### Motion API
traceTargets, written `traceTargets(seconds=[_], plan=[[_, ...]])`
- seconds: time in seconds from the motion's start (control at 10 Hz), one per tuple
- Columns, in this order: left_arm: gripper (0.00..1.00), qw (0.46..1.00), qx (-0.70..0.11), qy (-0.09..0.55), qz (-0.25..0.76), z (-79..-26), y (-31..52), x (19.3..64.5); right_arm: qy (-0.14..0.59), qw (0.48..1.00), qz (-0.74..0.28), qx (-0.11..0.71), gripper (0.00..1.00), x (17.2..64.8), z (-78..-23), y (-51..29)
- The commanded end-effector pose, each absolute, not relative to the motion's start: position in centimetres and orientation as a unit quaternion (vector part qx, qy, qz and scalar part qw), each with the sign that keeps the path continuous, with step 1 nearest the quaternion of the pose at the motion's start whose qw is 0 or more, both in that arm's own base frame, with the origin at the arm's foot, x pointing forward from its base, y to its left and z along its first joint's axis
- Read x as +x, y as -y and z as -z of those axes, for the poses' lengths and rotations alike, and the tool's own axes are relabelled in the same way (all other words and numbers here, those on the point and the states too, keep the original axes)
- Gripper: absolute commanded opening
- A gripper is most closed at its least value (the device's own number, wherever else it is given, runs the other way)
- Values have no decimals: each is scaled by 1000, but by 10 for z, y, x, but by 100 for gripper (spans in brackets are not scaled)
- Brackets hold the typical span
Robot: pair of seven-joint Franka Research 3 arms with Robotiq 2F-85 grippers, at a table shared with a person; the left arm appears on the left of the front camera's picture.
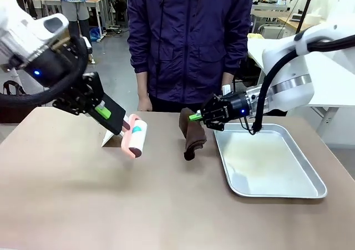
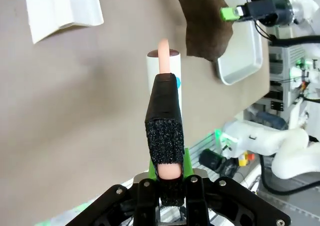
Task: Clean the surface of the table.
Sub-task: Return the Lint Roller and towel to their original positions.
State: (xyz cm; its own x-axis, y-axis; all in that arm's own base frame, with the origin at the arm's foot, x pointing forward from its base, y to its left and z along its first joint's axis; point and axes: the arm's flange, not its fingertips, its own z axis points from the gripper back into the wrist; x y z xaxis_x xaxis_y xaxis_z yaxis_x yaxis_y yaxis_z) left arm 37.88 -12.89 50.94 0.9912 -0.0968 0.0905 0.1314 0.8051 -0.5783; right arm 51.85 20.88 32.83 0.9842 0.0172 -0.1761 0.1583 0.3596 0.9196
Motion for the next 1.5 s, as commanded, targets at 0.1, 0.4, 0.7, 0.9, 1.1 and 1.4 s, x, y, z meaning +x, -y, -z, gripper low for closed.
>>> traceTargets(seconds=[0.1,0.4,0.7,0.9,1.1,1.4], plan=[[19,950,-306,28,60,-509,129,379,-78,821,43,564,10,518,-328,-209],[19,950,-306,28,60,-509,129,379,-78,821,43,564,10,518,-328,-209],[19,946,-319,42,34,-508,133,399,-65,830,58,551,10,525,-319,-215],[19,951,-308,19,25,-508,139,434,-76,844,79,525,10,531,-304,-216],[19,958,-285,13,4,-503,145,466,-61,874,103,471,10,531,-292,-212],[19,970,-243,2,11,-491,150,500,-42,897,85,432,10,532,-289,-208]])
